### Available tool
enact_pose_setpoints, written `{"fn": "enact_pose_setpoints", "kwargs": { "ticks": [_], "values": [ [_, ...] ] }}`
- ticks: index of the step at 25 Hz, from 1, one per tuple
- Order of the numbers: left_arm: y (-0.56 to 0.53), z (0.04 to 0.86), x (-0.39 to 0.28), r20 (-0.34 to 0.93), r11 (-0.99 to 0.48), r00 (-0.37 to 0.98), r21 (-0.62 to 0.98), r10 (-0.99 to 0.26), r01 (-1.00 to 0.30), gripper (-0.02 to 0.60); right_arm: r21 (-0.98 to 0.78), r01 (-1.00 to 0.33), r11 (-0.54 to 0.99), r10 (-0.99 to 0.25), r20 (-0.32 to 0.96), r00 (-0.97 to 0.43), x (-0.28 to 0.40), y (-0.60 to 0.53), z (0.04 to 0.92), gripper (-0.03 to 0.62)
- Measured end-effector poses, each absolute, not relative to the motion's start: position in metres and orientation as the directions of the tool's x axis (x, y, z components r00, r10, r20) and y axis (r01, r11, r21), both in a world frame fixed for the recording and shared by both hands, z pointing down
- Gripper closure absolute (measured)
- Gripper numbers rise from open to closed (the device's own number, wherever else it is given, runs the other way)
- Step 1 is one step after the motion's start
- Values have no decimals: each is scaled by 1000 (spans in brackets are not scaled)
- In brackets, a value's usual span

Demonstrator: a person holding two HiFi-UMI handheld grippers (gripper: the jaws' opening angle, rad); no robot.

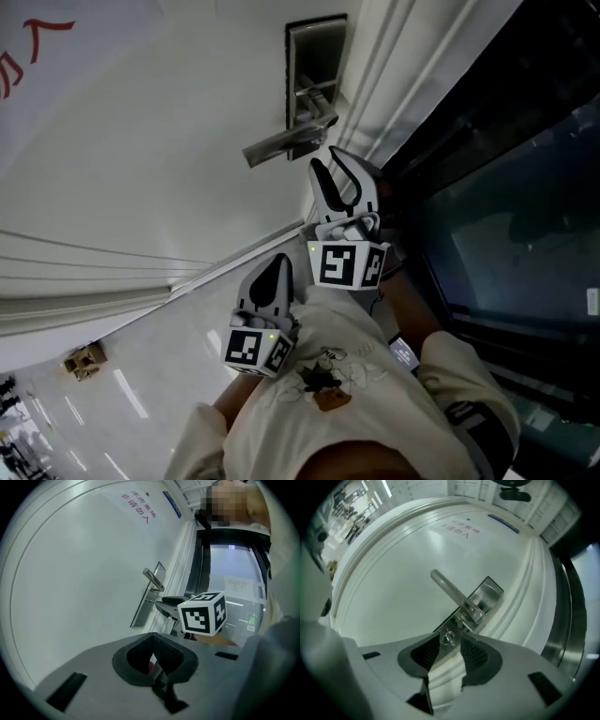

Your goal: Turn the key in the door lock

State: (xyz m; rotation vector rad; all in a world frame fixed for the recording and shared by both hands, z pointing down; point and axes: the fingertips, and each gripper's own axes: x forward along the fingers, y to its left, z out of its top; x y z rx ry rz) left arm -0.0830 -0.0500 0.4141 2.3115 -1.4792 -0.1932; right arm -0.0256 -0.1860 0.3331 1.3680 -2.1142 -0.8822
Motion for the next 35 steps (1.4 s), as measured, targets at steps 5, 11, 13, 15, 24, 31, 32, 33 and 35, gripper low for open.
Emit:
{"fn": "enact_pose_setpoints", "kwargs": {
  "ticks": [5,11,13,15,24,31,32,33,35],
  "values": [
    [-58,412,-83,83,-398,463,393,-882,-829,577,864,-442,239,-933,78,-352,-29,-209,343,448],
    [-60,412,-88,80,-407,471,392,-878,-825,577,909,-367,196,-944,74,-323,-34,-226,349,524],
    [-60,413,-93,76,-409,469,383,-880,-829,577,899,-397,187,-949,60,-311,-34,-227,347,563],
    [-60,414,-96,79,-399,463,393,-883,-829,577,876,-442,194,-951,56,-305,-34,-227,346,577],
    [-59,416,-91,87,-418,487,395,-869,-818,577,630,-713,308,-937,73,-341,-32,-228,341,579],
    [-61,416,-88,93,-425,497,396,-863,-814,577,208,-873,440,-897,61,-438,-28,-231,340,579],
    [-62,416,-87,95,-426,497,395,-862,-814,577,141,-879,455,-891,59,-451,-27,-231,340,580],
    [-62,417,-87,96,-425,497,395,-863,-814,577,79,-881,466,-885,56,-463,-25,-232,341,579],
    [-63,417,-87,97,-423,496,397,-863,-815,577,-33,-874,485,-873,49,-486,-24,-233,341,579]
  ]
}}
